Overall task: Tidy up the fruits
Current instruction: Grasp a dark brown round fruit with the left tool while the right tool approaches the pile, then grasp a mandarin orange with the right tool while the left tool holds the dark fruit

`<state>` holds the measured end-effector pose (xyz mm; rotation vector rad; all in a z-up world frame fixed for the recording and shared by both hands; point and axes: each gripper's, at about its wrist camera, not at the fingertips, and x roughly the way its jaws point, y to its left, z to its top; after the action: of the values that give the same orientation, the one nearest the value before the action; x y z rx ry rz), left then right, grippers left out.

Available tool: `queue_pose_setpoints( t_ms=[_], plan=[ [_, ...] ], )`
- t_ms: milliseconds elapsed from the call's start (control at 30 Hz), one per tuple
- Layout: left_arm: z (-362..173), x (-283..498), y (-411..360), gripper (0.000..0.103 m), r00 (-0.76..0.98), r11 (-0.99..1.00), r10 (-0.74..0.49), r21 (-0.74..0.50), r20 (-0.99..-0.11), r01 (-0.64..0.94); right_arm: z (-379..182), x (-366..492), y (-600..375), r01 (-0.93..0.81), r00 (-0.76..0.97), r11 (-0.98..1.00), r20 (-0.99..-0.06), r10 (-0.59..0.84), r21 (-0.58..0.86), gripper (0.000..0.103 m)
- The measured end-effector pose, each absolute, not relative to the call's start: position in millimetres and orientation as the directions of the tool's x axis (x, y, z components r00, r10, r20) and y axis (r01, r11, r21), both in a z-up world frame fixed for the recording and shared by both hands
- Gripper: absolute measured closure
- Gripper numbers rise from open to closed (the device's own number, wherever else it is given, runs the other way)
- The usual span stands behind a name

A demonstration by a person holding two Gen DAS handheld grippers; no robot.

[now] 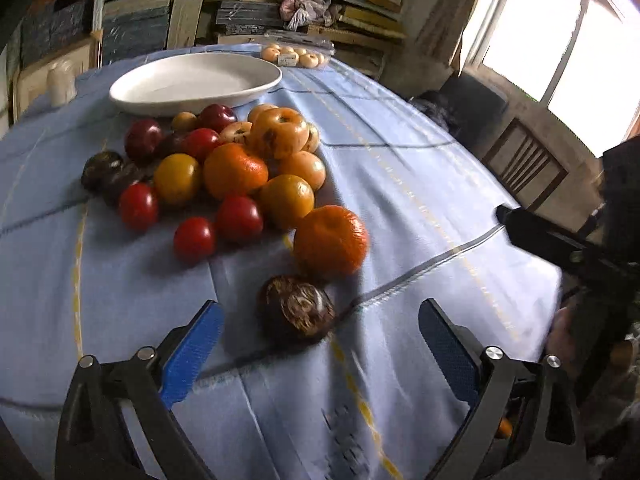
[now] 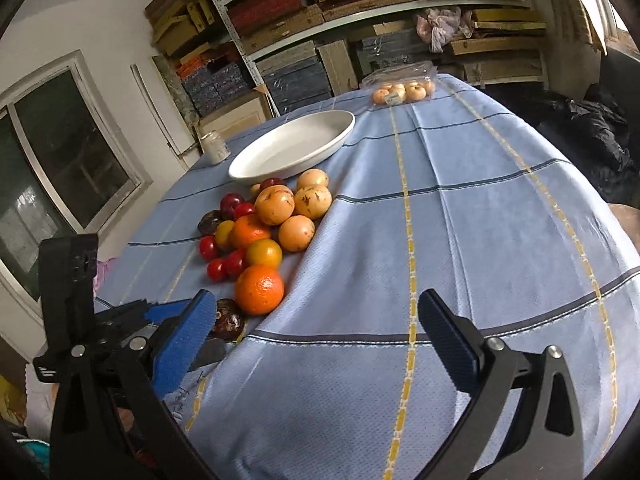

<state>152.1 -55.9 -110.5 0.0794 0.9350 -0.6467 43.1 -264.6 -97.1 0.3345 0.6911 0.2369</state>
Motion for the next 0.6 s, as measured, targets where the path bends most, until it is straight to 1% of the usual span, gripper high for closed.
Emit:
queue_pose_setpoints(
  t_ms=[100, 133, 167, 233, 300, 333, 400, 433, 600],
  plan=[
    [-118.9, 158.3, -66.4, 0.019, 0.398, 0.808, -0.46, -0.188, -0.794, 0.558, -97.4, 42.5, -267.2, -0.1, 0.749, 0.924, -0.583, 0.315, 0.37, 0.004],
    [-118.5, 156.9, -69.1, 0.02, 0.411, 0.81, -0.446, -0.163, -0.795, 0.564, -97.3, 42.7, -270.1, -0.094, 0.751, 0.923, -0.582, 0.312, 0.373, 0.004],
    [-118.4, 156.9, -71.3, 0.024, 0.419, 0.81, -0.432, -0.14, -0.799, 0.569, -97.2, 42.9, -272.8, -0.087, 0.754, 0.922, -0.58, 0.308, 0.376, 0.004],
    [-118.7, 159.0, -73.5, 0.028, 0.425, 0.811, -0.423, -0.126, -0.8, 0.572, -98.2, 43.6, -277.9, -0.079, 0.754, 0.918, -0.579, 0.311, 0.39, 0.004],
    [-118.3, 161.4, -72.8, 0.042, 0.435, 0.817, -0.411, -0.113, -0.801, 0.565, -100.3, 44.0, -280.8, -0.073, 0.752, 0.915, -0.58, 0.312, 0.397, 0.004],
    [-118.5, 163.2, -71.8, 0.045, 0.442, 0.82, -0.404, -0.103, -0.801, 0.563, -101.4, 44.3, -281.7, -0.071, 0.751, 0.914, -0.582, 0.313, 0.4, 0.004],
    [-117.7, 164.6, -72.0, 0.057, 0.447, 0.821, -0.396, -0.091, -0.802, 0.564, -103.2, 44.1, -281.4, -0.069, 0.748, 0.914, -0.585, 0.312, 0.4, 0.004],
    [-117.4, 164.9, -70.2, 0.059, 0.445, 0.819, -0.396, -0.089, -0.803, 0.567, -103.2, 44.2, -280.2, -0.07, 0.747, 0.915, -0.587, 0.312, 0.397, 0.004],
    [-117.2, 153.3, -54.2, 0.059, 0.45, 0.813, -0.401, -0.084, -0.798, 0.576, -101.3, 45.6, -263.5, -0.089, 0.741, 0.935, -0.605, 0.292, 0.342, 0.004]
  ],
)
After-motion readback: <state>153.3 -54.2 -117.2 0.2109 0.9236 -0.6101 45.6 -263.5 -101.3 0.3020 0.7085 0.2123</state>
